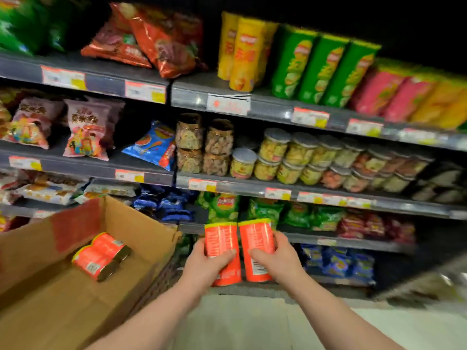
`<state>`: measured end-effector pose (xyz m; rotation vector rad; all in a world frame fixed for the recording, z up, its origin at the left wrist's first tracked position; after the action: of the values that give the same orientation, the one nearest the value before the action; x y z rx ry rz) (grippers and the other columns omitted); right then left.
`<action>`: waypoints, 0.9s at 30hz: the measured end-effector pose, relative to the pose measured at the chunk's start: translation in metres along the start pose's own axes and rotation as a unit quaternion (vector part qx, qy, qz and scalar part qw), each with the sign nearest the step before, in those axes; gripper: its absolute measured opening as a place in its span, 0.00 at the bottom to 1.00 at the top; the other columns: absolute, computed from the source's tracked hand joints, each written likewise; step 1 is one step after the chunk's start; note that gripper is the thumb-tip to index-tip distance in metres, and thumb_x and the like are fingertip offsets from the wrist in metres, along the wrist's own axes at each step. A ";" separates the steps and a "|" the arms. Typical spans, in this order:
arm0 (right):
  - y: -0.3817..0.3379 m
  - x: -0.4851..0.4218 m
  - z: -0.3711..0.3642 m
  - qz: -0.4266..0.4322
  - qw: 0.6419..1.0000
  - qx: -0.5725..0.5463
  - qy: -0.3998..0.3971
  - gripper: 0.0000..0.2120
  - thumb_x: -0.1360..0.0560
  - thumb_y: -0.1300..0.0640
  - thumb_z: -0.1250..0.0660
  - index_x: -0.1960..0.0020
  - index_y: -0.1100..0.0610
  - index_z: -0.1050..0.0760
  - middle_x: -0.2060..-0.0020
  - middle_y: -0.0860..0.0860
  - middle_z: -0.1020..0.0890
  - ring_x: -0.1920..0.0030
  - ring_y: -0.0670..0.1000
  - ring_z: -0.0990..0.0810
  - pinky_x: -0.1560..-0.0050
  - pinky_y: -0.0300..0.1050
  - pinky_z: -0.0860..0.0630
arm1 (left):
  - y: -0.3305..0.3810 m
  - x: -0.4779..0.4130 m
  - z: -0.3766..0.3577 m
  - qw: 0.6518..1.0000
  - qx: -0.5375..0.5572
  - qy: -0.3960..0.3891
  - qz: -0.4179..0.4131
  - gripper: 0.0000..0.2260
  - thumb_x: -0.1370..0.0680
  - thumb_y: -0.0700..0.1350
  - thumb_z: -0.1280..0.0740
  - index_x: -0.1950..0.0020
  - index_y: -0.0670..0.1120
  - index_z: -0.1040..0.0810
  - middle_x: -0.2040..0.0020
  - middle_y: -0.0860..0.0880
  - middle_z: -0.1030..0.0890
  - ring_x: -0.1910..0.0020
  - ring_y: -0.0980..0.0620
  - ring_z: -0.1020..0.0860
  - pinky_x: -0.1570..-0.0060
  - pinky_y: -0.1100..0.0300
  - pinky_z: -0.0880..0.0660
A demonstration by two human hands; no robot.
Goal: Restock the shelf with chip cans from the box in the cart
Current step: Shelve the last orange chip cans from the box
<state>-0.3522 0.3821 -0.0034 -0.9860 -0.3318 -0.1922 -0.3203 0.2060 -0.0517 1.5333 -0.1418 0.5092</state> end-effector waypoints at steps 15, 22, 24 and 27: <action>0.159 0.166 0.258 -0.055 0.967 -0.118 0.218 0.26 0.31 0.54 0.27 0.38 0.51 0.34 0.51 0.45 0.23 0.50 0.48 0.21 0.44 0.50 0.23 | 0.023 0.155 -0.278 0.970 -0.053 -0.229 -0.067 0.21 0.29 0.48 0.25 0.41 0.53 0.30 0.51 0.54 0.21 0.54 0.54 0.20 0.62 0.61 0.24; 0.197 0.194 0.323 -0.074 0.948 -0.131 0.281 0.31 0.29 0.54 0.28 0.30 0.53 0.37 0.49 0.48 0.27 0.48 0.50 0.24 0.47 0.47 0.24 | 0.037 0.177 -0.359 0.949 -0.070 -0.295 -0.088 0.24 0.30 0.50 0.25 0.39 0.54 0.33 0.50 0.54 0.22 0.52 0.53 0.20 0.57 0.58 0.24; 0.208 0.196 0.342 -0.077 0.942 -0.139 0.295 0.32 0.29 0.54 0.28 0.30 0.54 0.38 0.48 0.48 0.27 0.49 0.49 0.24 0.49 0.45 0.24 | 0.039 0.180 -0.386 0.943 -0.072 -0.312 -0.091 0.22 0.29 0.49 0.26 0.41 0.54 0.32 0.51 0.54 0.22 0.53 0.54 0.20 0.59 0.60 0.24; 0.225 0.193 0.375 -0.084 0.934 -0.144 0.316 0.34 0.30 0.54 0.27 0.29 0.54 0.39 0.46 0.48 0.27 0.48 0.50 0.23 0.51 0.44 0.25 | 0.042 0.181 -0.428 0.935 -0.068 -0.339 -0.086 0.19 0.29 0.47 0.26 0.44 0.53 0.32 0.53 0.54 0.22 0.54 0.55 0.21 0.63 0.62 0.26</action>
<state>-0.1731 0.8170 0.0800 -1.1266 0.2135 -0.7134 -0.2727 0.6620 0.0369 1.5137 -0.5566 -0.1859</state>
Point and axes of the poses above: each hand's wrist, its own x-axis away from the middle knuckle, its own z-axis out of the back of the hand, y = z × x, the point moved 9 cm from there along -x, towards the middle knuckle
